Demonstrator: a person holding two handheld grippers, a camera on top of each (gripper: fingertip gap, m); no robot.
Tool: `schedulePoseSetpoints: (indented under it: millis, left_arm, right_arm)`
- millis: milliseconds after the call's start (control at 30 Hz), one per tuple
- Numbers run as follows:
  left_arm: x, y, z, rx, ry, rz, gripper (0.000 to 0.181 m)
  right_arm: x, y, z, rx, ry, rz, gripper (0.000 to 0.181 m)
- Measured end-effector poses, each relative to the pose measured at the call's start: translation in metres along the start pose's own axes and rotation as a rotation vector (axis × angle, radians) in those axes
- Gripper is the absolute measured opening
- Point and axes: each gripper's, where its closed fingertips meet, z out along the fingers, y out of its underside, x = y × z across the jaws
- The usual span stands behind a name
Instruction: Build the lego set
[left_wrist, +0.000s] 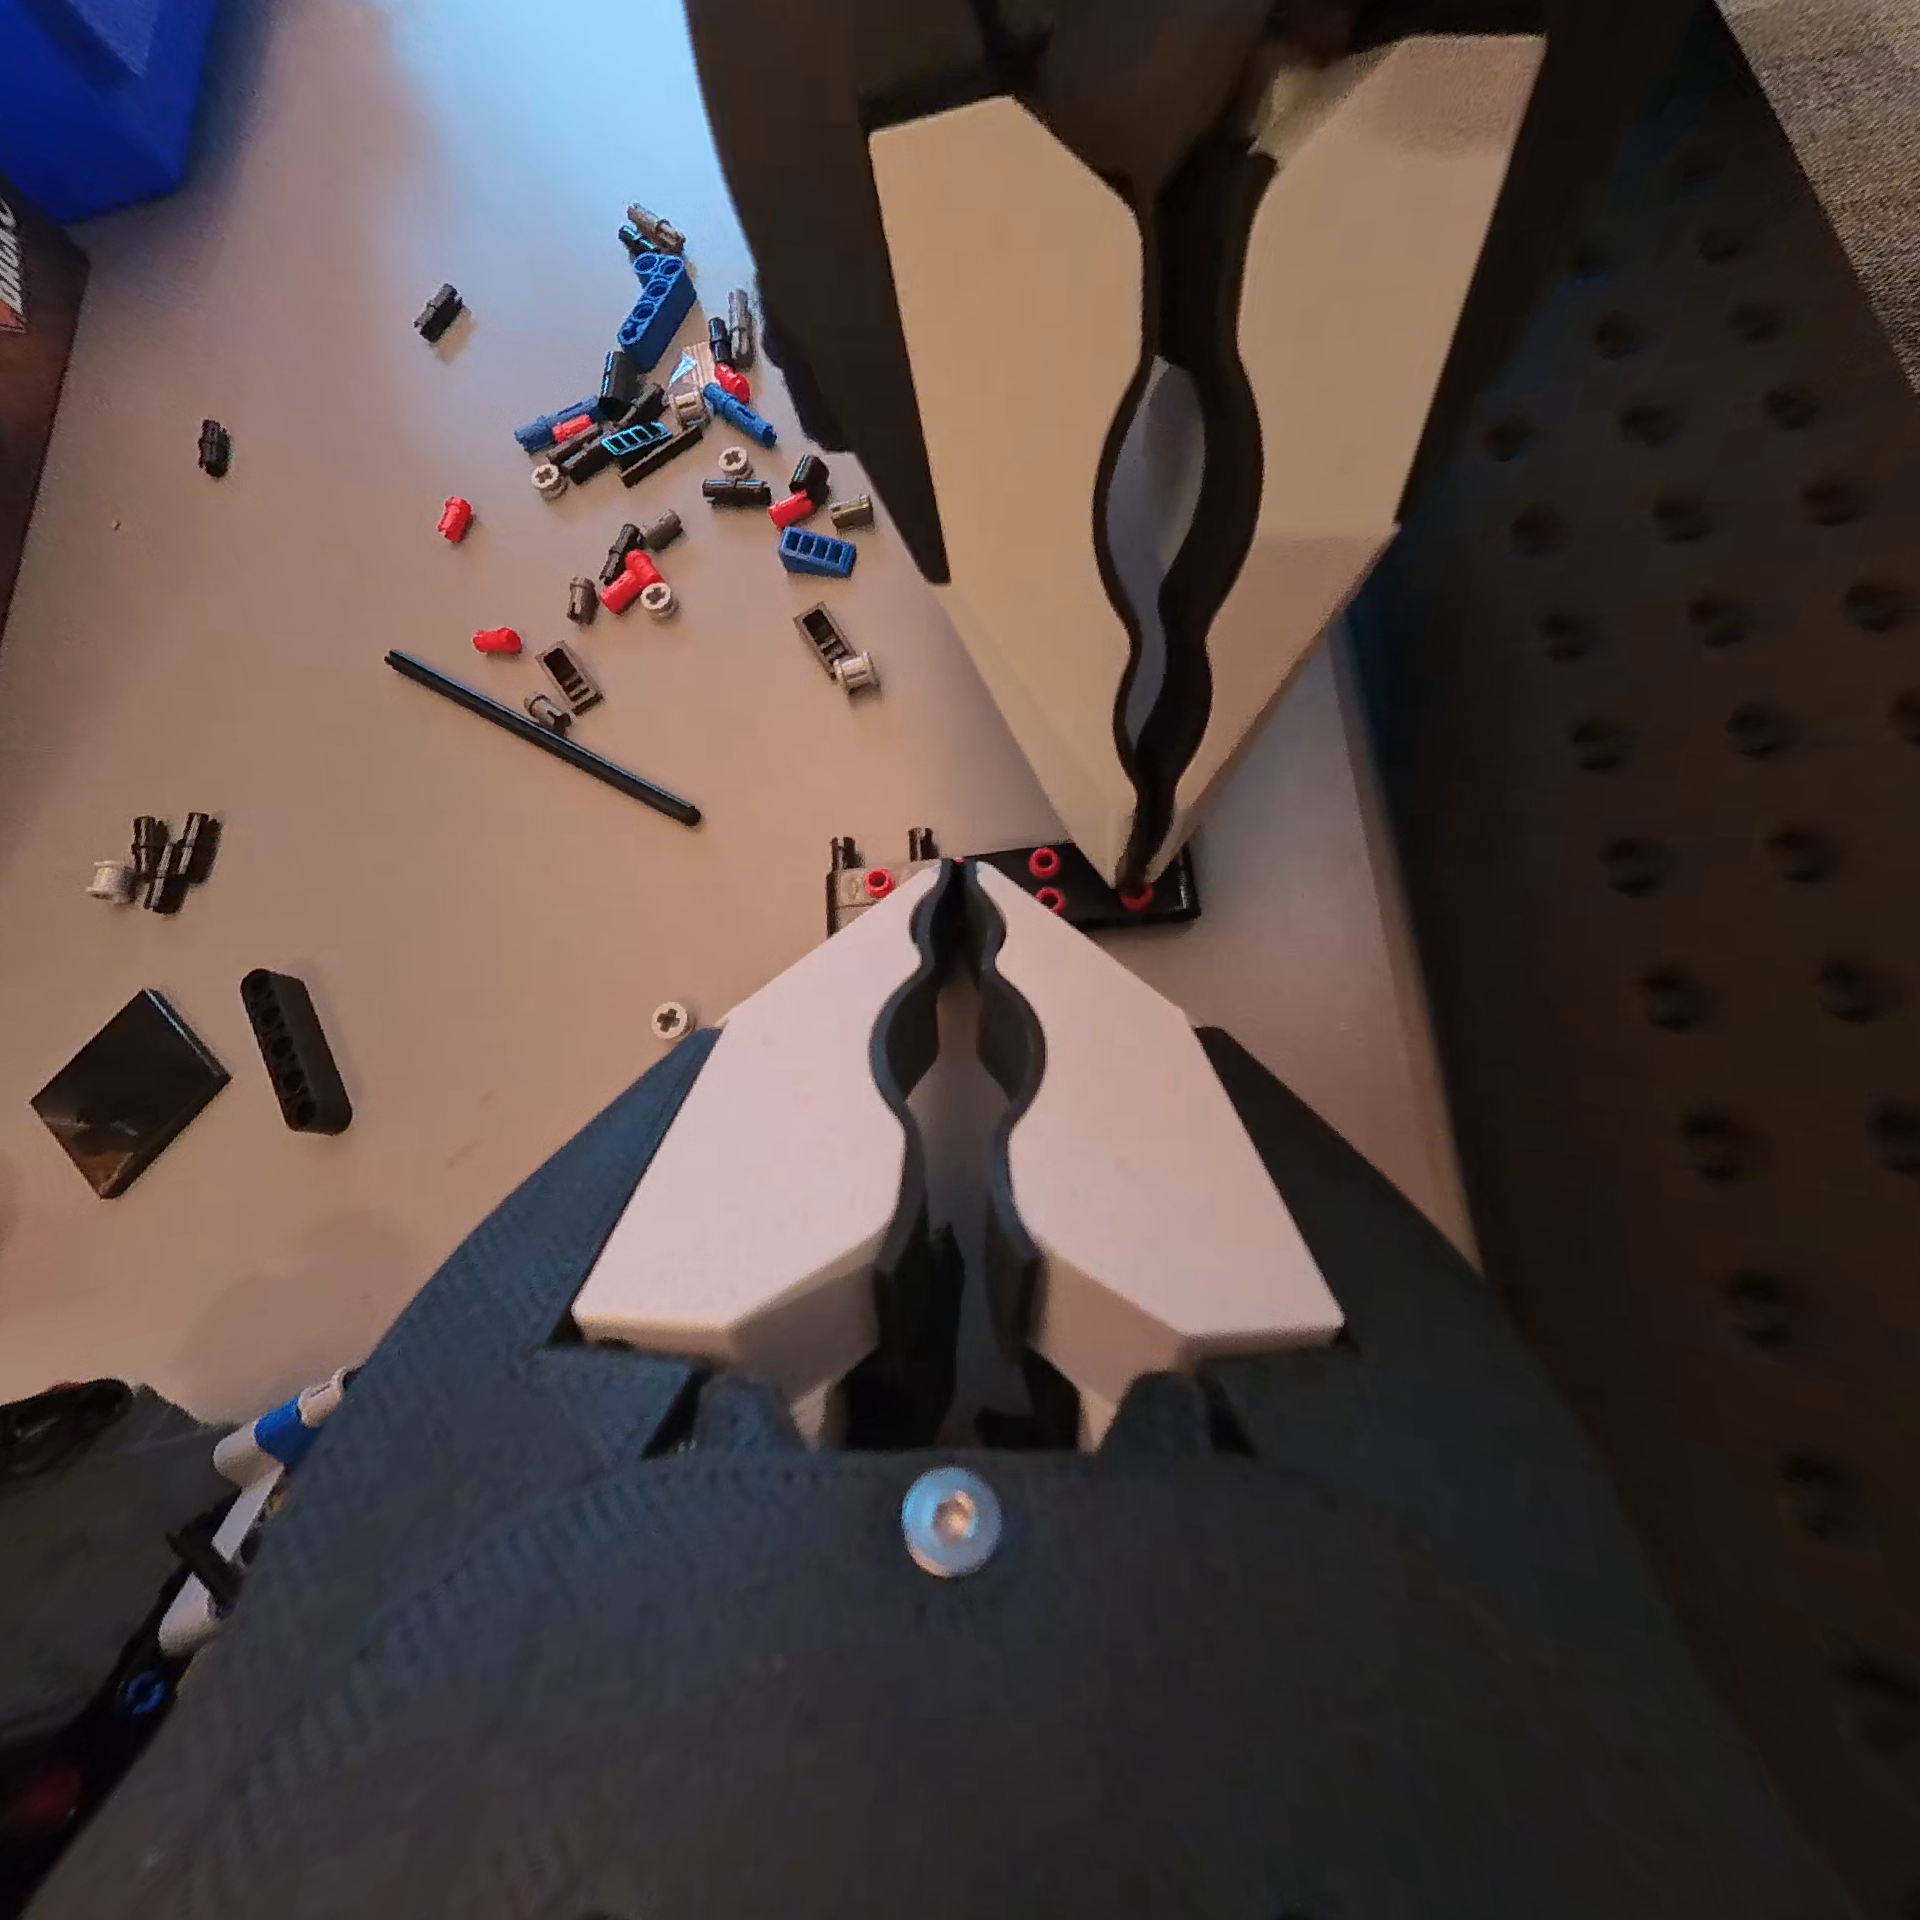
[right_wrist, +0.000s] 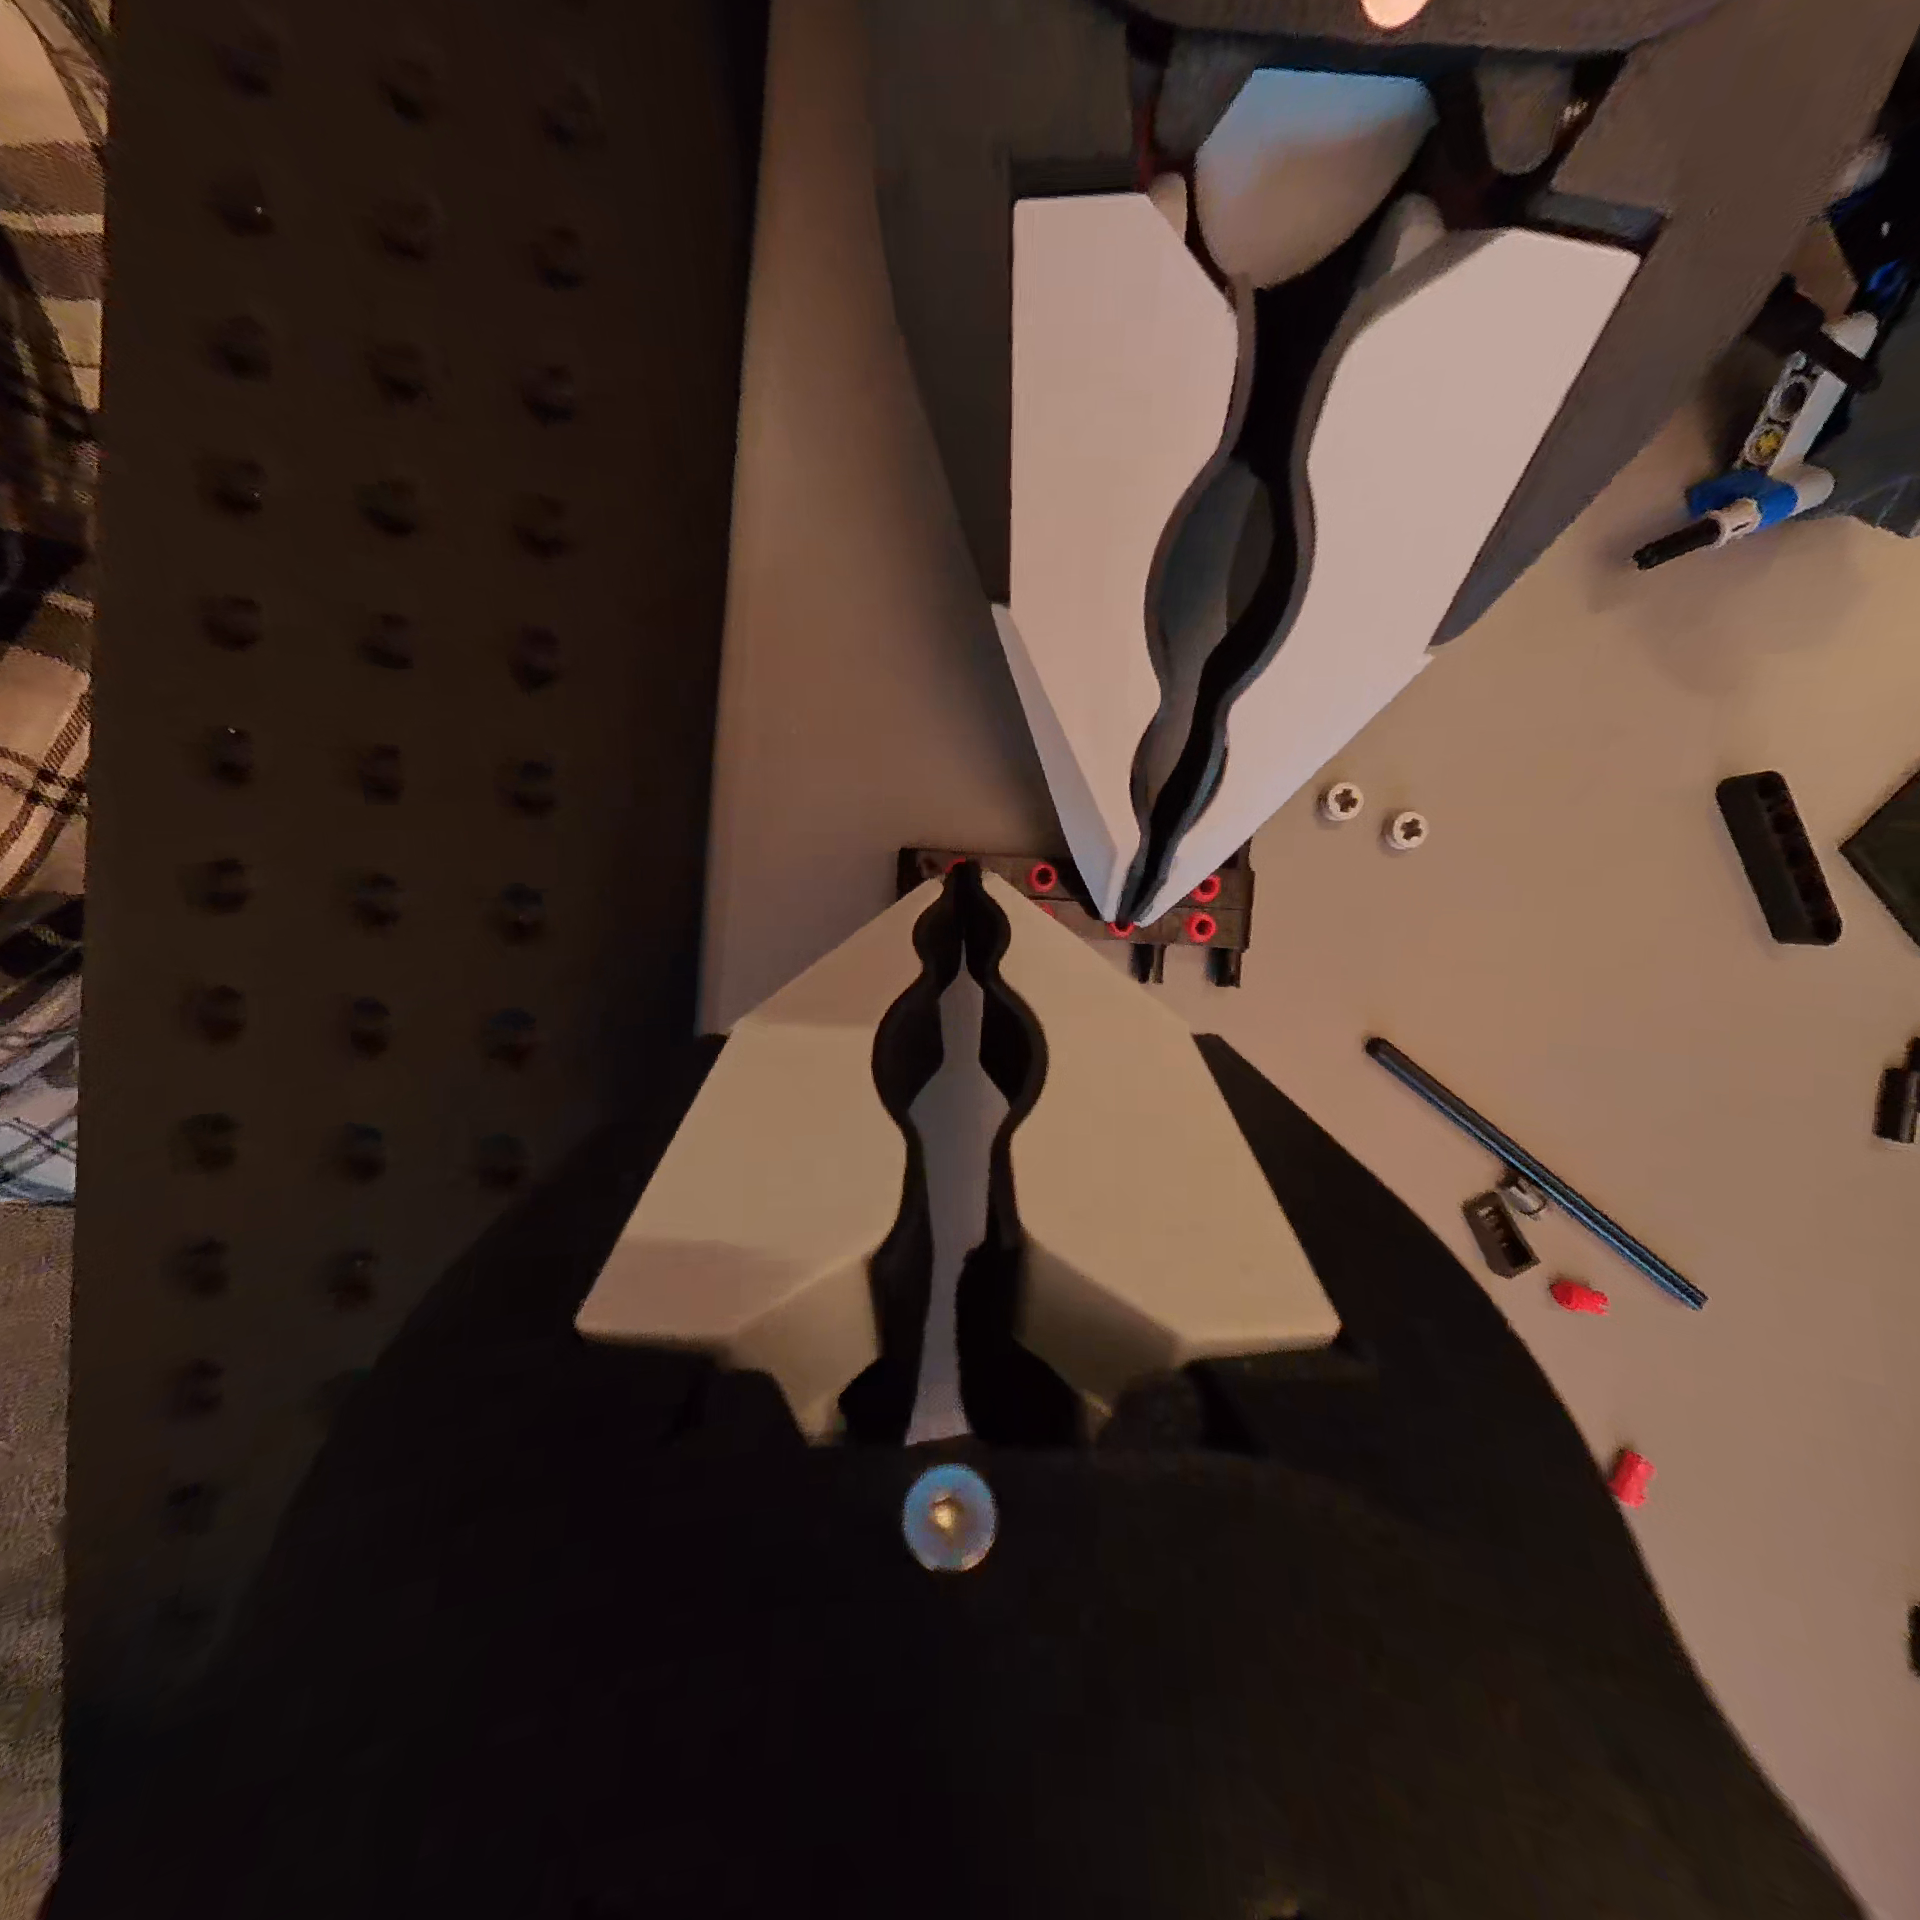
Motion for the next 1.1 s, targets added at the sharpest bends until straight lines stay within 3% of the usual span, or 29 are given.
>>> schedulePoseSetpoints:
  millis: [167,233,267,333,467,600,700,767,833,933,1033,1100]
  left_arm:
    - [0.0,0.0,0.0,0.002,0.001,0.0,0.0]
    - [-0.001,0.0,0.0,0.0,-0.017,0.014,0.0]
    - [-0.004,0.0,-0.001,0.002,-0.032,0.011,0.01]
    - [-0.01,-0.001,-0.006,-0.01,-0.072,0.018,0.022]
    - [-0.032,-0.009,-0.034,-0.029,-0.211,0.078,0.022]
    - [-0.087,-0.023,-0.088,-0.065,-0.452,0.136,0.029]
    - [-0.139,-0.039,-0.142,-0.052,-0.64,0.157,0.028]
    - [-0.179,-0.049,-0.18,-0.019,-0.794,0.169,0.029]
    - [-0.217,-0.055,-0.206,0.013,-0.901,0.16,0.034]
    - [-0.267,-0.059,-0.215,-0.023,-0.984,0.21,0.042]
    - [-0.31,-0.047,-0.195,-0.156,-0.99,0.243,0.052]
    - [-0.333,-0.044,-0.186,-0.221,-1.017,0.292,0.049]
  right_arm:
    - [0.001,-0.002,0.0,-0.023,-0.011,-0.009,0.0]
    - [0.002,-0.01,-0.008,0.051,-0.036,0.046,0.0]
    - [0.007,-0.013,-0.015,0.086,-0.021,0.064,0.002]
    - [0.025,-0.013,-0.028,0.11,0.062,0.07,0.009]
    - [0.073,-0.031,-0.061,0.243,0.23,0.138,0.013]
    - [0.151,-0.063,-0.109,0.419,0.467,0.237,0.036]
    - [0.198,-0.103,-0.153,0.511,0.63,0.183,0.051]
    - [0.242,-0.112,-0.186,0.506,0.823,0.134,0.048]
    - [0.281,-0.114,-0.203,0.529,0.878,0.181,0.052]
    - [0.321,-0.114,-0.209,0.551,0.843,0.275,0.05]
    - [0.348,-0.106,-0.213,0.495,0.916,0.281,0.049]
    - [0.353,-0.106,-0.21,0.51,0.905,0.298,0.047]
